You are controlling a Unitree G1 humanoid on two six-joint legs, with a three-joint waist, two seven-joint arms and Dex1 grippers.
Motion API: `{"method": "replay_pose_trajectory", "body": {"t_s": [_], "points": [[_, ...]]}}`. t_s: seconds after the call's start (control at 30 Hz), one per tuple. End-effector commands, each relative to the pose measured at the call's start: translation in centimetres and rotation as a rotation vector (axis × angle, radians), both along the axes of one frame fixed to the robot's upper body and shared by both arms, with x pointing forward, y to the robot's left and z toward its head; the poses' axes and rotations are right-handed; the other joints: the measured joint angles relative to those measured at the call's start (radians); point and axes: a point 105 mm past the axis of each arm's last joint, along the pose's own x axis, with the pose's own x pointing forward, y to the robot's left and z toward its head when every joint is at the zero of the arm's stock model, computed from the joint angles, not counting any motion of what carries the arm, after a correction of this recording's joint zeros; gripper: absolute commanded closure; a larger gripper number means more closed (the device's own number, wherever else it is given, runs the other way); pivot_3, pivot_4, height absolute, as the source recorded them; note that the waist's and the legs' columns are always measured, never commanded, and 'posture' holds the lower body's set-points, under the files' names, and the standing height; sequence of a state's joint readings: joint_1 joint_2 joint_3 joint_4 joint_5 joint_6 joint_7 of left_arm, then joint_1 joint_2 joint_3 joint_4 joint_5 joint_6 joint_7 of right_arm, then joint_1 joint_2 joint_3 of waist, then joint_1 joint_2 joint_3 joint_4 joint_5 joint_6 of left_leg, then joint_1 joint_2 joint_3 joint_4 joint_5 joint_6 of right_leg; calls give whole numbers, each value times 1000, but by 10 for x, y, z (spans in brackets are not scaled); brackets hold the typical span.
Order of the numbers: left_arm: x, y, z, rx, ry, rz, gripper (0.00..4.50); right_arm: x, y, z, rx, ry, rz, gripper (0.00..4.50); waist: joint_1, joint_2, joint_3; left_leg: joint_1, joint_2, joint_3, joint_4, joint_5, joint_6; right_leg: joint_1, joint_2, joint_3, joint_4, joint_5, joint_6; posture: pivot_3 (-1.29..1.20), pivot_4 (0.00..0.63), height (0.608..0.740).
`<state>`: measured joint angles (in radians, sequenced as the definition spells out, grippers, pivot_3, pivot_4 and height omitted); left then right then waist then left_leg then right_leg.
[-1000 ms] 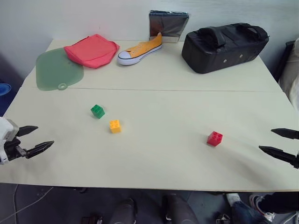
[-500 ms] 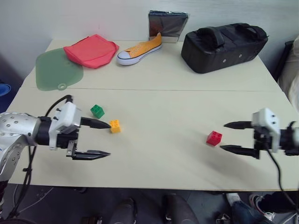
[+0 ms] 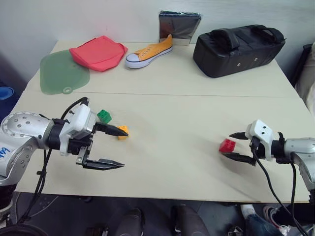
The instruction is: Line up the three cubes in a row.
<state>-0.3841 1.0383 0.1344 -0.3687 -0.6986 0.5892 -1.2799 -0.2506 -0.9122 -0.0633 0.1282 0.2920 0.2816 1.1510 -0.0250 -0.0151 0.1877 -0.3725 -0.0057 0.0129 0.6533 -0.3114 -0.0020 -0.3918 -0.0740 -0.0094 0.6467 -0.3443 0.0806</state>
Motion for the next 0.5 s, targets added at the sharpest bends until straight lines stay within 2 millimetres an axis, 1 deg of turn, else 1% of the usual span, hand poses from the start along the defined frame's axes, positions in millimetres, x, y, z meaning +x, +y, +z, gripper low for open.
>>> {"method": "replay_pose_trajectory", "body": {"t_s": [0.03, 0.1, 0.23, 0.27, 0.33, 0.4, 0.43, 0.5], "points": [[4, -2, 4, 5, -32, -13, 0, 1, 6, 6, 26, -39, 41, 905, -1, 0, 0, 0, 0, 0, 0, 0, 0, 0, 0, 0, 0, 0, 0, 0, 150, 740], [5, -4, 5, 1, -33, -24, 0, -2, 9, 6, 28, -38, 64, 1496, -3, 0, 0, 0, 0, 0, 0, 1, -1, 0, 1, 1, 1, 0, 0, 0, 150, 740], [6, -8, 6, -3, -41, -43, 0, -7, 9, 4, 20, -35, 92, 2824, -1, 0, 0, 0, 0, 0, 0, 1, -1, 0, 1, 1, 1, 0, 0, 0, 150, 740], [5, -9, 7, -5, -39, -52, 0, -7, 10, 6, 24, -42, 103, 3036, 0, 0, 0, 0, 0, 0, 1, 1, -1, 0, 1, 1, 1, 0, 0, 0, 150, 740], [4, -11, 7, -6, -33, -69, 0, -8, 14, 11, 37, -56, 131, 3005, 0, 0, 0, 0, 0, 0, 1, 1, -1, 0, 1, 1, 1, 0, 0, 0, 150, 740], [3, -12, 6, 1, -31, -85, 0, -15, 29, 19, 54, -65, 229, 3005, -2, 0, 0, 0, 0, 0, 1, 1, -1, 0, 1, 1, 1, 0, 0, 0, 150, 740], [2, -13, 6, 6, -24, -96, 0, -22, 39, 22, 52, -62, 299, 3005, -3, 0, 0, 0, 1, 0, 1, 1, -1, 0, 1, 1, 1, 0, 0, 0, 150, 740], [-3, -14, 4, 18, -12, -121, 0, -44, 62, 24, 33, -34, 477, 3005, -3, 0, 0, 0, 1, 0, 1, 1, -1, 0, 2, 1, 2, 0, 0, 0, 150, 740]]}}
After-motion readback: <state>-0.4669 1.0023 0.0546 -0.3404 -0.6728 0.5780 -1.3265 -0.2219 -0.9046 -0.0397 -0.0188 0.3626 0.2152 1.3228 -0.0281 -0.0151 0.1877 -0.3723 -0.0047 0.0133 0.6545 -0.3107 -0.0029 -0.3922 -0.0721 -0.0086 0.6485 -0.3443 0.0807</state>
